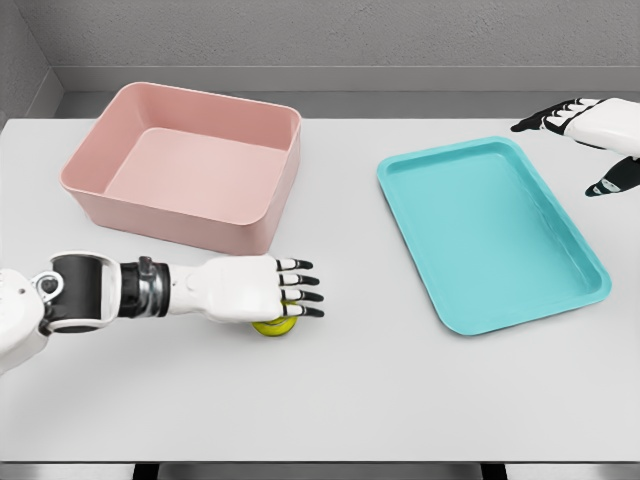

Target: Put the tennis from the blue tray into the pink basket with both arms

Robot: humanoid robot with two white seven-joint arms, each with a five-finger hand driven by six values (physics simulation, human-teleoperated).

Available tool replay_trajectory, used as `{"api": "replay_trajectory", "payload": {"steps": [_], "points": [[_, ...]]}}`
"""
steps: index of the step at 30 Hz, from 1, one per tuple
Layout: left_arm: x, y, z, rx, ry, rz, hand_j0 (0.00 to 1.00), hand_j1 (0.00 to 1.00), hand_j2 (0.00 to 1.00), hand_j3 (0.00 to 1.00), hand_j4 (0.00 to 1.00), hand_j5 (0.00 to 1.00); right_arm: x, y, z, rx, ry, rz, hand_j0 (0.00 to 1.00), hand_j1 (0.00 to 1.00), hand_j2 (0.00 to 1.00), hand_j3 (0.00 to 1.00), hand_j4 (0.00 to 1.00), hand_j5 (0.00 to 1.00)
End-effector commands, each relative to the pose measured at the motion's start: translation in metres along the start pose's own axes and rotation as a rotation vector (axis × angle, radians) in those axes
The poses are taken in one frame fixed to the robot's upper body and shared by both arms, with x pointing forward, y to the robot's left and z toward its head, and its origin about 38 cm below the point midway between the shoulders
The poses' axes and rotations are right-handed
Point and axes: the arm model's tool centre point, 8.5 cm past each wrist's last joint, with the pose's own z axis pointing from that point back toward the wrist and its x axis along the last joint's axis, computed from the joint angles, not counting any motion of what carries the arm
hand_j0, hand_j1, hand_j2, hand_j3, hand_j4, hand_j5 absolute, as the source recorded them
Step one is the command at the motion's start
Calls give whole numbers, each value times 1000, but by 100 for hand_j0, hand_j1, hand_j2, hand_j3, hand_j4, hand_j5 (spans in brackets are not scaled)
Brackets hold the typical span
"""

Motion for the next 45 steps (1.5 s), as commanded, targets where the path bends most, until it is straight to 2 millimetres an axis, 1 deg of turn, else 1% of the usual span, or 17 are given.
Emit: {"api": "replay_trajectory", "payload": {"steps": [1,9,12,15,17,20,23,25,26,28,32,37,39,41,43,45], "points": [[5,-4,-3,-16,-18,8,100,100,100,100,100,100,0,0,0,-2,0,-3,100,100,100,100,100,100],[5,0,-7,-9,-27,0,100,100,100,100,100,100,-1,0,1,-1,2,-4,100,100,100,100,100,100],[5,2,-9,-9,-32,-5,91,91,91,91,91,91,-1,0,1,1,3,-5,100,100,100,100,100,100],[4,3,-10,-10,-31,-7,77,77,77,77,77,77,-1,0,1,-1,4,-5,100,100,100,100,100,100],[4,3,-9,-12,-30,-8,72,72,72,72,72,72,-1,0,1,-1,2,-4,100,100,100,100,100,100],[6,1,-11,-21,-34,-17,70,70,70,70,70,70,-1,0,1,-1,2,-4,100,100,100,100,100,100],[6,0,-11,-25,-33,-22,65,65,65,65,65,65,-1,0,1,-1,2,-4,100,100,100,100,100,100],[6,0,-11,-29,-34,-23,64,64,64,64,64,64,-1,0,0,0,2,-4,100,100,100,100,100,100],[8,-3,-12,-57,-37,-22,60,60,60,60,60,60,-1,0,1,-1,2,-4,100,100,100,100,100,100],[8,-3,-12,-59,-39,-21,58,58,58,58,58,58,-1,0,1,0,2,-4,100,100,100,100,100,100],[8,-3,-12,-59,-39,-22,49,49,49,49,49,49,-1,0,1,1,3,-4,100,100,100,100,100,100],[8,1,-15,-42,-44,-17,21,21,21,21,21,21,-1,1,1,2,3,-4,100,100,100,100,100,100],[7,4,-16,-23,-47,1,18,18,18,18,18,18,-1,1,0,2,2,-5,100,100,100,100,100,100],[5,7,-15,-8,-45,14,18,18,18,18,18,18,-1,2,0,3,2,-6,100,100,100,100,100,100],[0,19,-19,26,-47,12,18,18,18,18,18,18,-1,2,0,3,2,-6,100,100,100,100,100,100],[-9,27,-14,51,-24,11,18,18,18,18,18,18,-1,2,0,3,2,-6,100,100,100,100,100,100]]}}
